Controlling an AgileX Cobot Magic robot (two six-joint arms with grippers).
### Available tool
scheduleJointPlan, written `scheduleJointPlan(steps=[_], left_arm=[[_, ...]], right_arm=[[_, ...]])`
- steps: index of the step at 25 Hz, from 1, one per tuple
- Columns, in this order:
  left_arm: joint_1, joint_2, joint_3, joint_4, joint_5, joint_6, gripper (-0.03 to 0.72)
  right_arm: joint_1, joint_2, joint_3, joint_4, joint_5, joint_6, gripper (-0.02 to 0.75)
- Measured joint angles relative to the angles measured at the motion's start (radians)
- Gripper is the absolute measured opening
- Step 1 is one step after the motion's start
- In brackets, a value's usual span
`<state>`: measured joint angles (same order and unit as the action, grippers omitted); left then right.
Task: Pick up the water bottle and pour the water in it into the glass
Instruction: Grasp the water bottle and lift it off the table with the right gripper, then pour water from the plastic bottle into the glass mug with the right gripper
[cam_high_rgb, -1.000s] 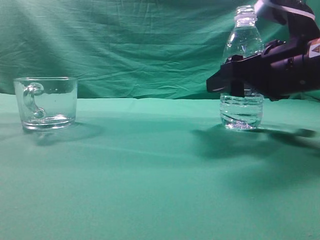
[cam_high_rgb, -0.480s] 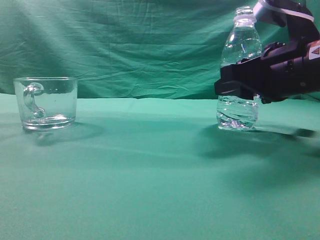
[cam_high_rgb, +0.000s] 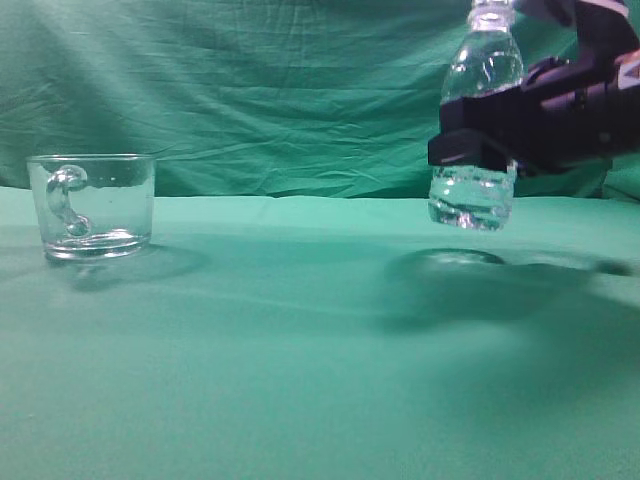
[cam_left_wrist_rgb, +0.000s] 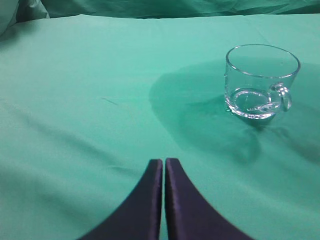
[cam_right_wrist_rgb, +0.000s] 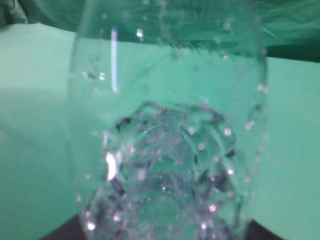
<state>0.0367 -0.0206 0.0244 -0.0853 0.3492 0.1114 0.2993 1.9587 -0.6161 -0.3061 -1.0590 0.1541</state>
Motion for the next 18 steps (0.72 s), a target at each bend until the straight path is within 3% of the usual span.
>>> scheduleJointPlan(steps=[7,14,18], left_arm=[[0.0,0.0,0.0,0.0,0.0,0.0,0.0],[0.0,0.0,0.0,0.0,0.0,0.0,0.0],[0.0,0.0,0.0,0.0,0.0,0.0,0.0]], right_arm=[[0.021,-0.202,-0.159,-0.142,0.384,0.079,0.274],[0.127,-0.23,-0.433,-0.226,0.87,0.09,0.274],[0.195,-0.192,-0.571,-0.299,1.047,0.09,0.274]])
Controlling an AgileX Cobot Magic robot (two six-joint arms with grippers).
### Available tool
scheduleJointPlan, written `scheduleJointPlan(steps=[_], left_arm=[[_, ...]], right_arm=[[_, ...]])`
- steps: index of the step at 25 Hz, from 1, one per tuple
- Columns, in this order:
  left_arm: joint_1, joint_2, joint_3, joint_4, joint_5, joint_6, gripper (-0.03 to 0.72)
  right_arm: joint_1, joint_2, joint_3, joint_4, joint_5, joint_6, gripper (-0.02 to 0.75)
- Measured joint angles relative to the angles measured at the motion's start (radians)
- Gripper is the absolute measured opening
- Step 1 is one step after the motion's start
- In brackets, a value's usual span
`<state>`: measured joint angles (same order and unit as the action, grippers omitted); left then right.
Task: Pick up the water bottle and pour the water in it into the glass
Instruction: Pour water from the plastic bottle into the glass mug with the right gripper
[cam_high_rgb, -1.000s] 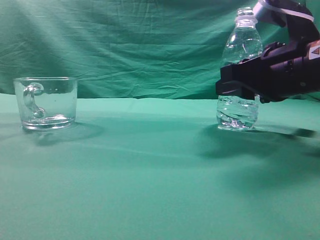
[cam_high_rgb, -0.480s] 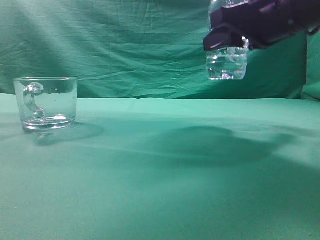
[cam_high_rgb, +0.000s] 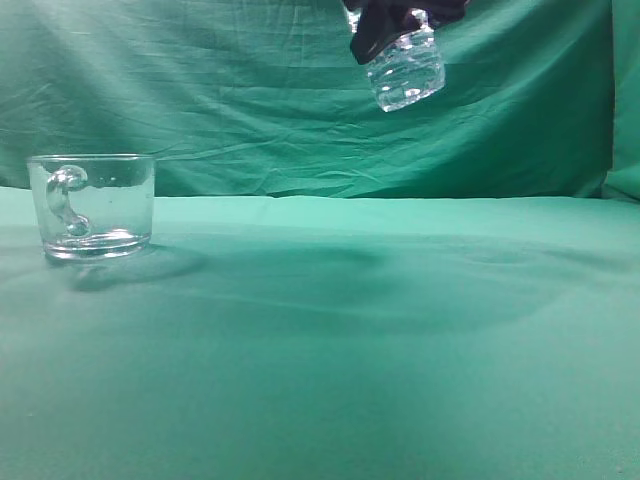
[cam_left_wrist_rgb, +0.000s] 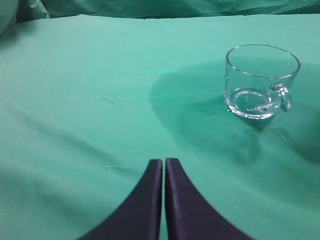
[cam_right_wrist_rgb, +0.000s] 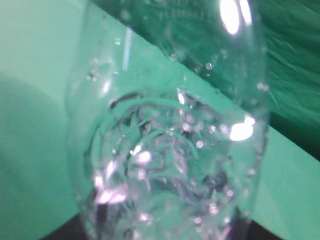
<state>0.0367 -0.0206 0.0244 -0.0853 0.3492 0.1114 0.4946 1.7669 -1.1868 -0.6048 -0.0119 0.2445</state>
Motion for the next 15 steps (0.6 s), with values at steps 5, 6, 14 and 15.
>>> scheduleJointPlan(steps=[5,6,14,15], left_arm=[[0.0,0.0,0.0,0.0,0.0,0.0,0.0],[0.0,0.0,0.0,0.0,0.0,0.0,0.0],[0.0,0.0,0.0,0.0,0.0,0.0,0.0],[0.0,0.0,0.0,0.0,0.0,0.0,0.0]], right_arm=[[0.084,0.087,-0.125,-0.102,0.113,0.0,0.274],[0.099,0.109,-0.145,-0.118,0.131,0.0,0.274],[0.174,0.274,-0.305,-0.253,0.204,-0.002,0.274],[0.181,0.292,-0.322,-0.275,0.204,-0.002,0.274]])
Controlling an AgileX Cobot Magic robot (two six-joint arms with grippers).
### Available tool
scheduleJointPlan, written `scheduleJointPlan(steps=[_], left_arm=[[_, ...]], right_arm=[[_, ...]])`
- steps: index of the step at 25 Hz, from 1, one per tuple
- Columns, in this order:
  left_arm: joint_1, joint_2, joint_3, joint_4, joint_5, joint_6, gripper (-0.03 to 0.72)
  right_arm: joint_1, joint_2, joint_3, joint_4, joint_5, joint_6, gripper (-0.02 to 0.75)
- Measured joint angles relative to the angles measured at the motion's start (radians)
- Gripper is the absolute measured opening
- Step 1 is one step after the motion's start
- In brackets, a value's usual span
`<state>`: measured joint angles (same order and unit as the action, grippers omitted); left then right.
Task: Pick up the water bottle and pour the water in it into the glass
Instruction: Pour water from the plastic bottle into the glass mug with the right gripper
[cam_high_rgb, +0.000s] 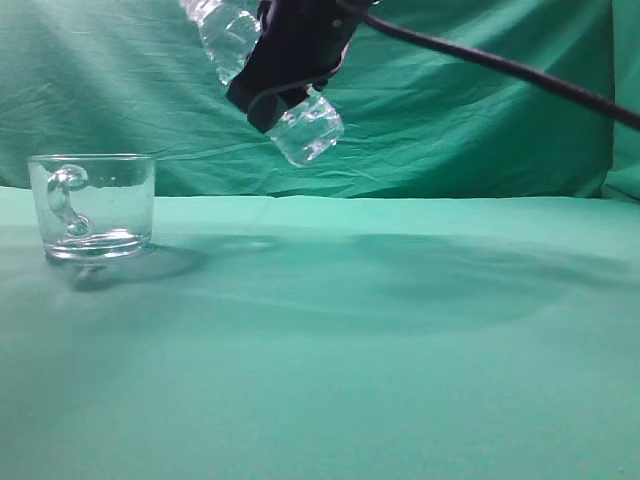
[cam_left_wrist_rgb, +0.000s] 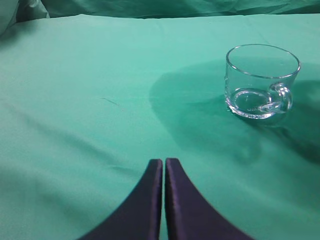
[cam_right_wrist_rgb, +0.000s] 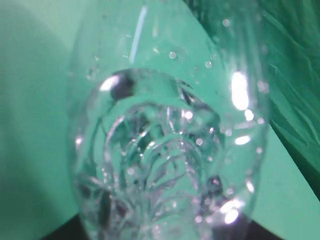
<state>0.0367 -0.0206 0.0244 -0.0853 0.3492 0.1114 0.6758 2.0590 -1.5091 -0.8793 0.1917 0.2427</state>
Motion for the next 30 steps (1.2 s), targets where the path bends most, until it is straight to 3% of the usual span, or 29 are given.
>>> scheduleJointPlan(steps=[9,30], left_arm=[[0.0,0.0,0.0,0.0,0.0,0.0,0.0],[0.0,0.0,0.0,0.0,0.0,0.0,0.0]], right_arm=[[0.041,0.092,-0.082,-0.198,0.004,0.0,0.274],[0.054,0.105,-0.087,-0.662,0.052,-0.004,0.274]])
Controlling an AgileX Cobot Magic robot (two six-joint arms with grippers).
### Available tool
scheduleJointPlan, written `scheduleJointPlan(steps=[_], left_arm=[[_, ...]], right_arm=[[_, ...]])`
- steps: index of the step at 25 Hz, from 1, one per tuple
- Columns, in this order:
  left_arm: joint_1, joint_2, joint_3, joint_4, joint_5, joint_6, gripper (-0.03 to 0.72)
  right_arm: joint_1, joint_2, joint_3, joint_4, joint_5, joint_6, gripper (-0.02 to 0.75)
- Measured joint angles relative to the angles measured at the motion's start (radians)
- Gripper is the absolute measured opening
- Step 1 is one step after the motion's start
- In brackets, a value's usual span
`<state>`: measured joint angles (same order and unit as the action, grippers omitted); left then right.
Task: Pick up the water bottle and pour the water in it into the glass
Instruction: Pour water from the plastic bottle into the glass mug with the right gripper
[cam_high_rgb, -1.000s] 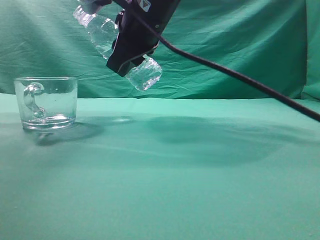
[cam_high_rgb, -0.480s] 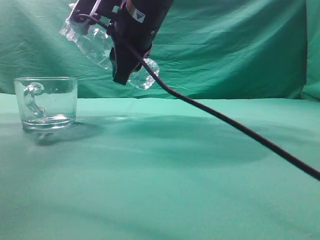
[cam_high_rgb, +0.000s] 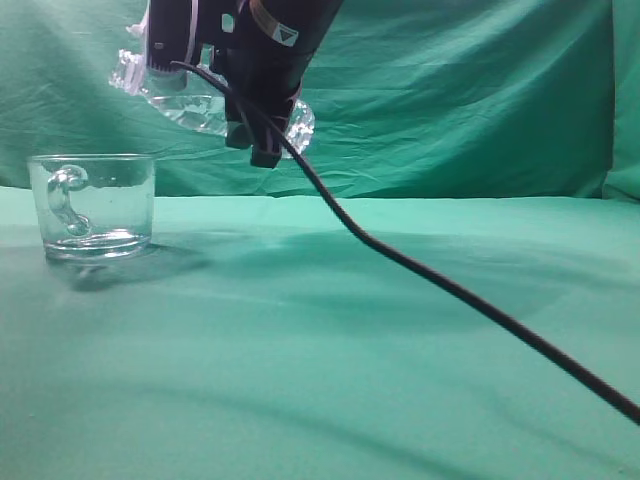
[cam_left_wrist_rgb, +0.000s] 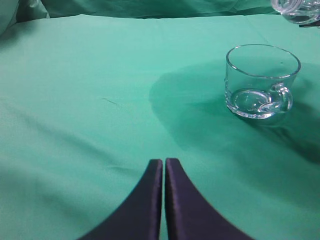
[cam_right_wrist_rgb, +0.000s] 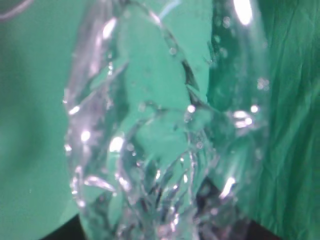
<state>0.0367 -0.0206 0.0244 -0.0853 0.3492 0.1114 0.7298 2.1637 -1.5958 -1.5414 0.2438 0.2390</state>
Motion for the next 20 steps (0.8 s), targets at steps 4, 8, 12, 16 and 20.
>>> scheduleJointPlan(steps=[4,8,12,16,20], left_arm=[[0.0,0.0,0.0,0.0,0.0,0.0,0.0],[0.0,0.0,0.0,0.0,0.0,0.0,0.0],[0.0,0.0,0.0,0.0,0.0,0.0,0.0],[0.0,0.0,0.0,0.0,0.0,0.0,0.0],[0.0,0.0,0.0,0.0,0.0,0.0,0.0]], right_arm=[[0.0,0.0,0.0,-0.069,-0.007,-0.002,0.274],[0.0,0.0,0.0,-0.135,-0.009,-0.002,0.274],[0.0,0.0,0.0,-0.181,0.007,-0.002,0.274],[0.0,0.0,0.0,-0.183,0.031,-0.004,0.274],[0.0,0.0,0.0,-0.183,0.039,-0.006,0.274]])
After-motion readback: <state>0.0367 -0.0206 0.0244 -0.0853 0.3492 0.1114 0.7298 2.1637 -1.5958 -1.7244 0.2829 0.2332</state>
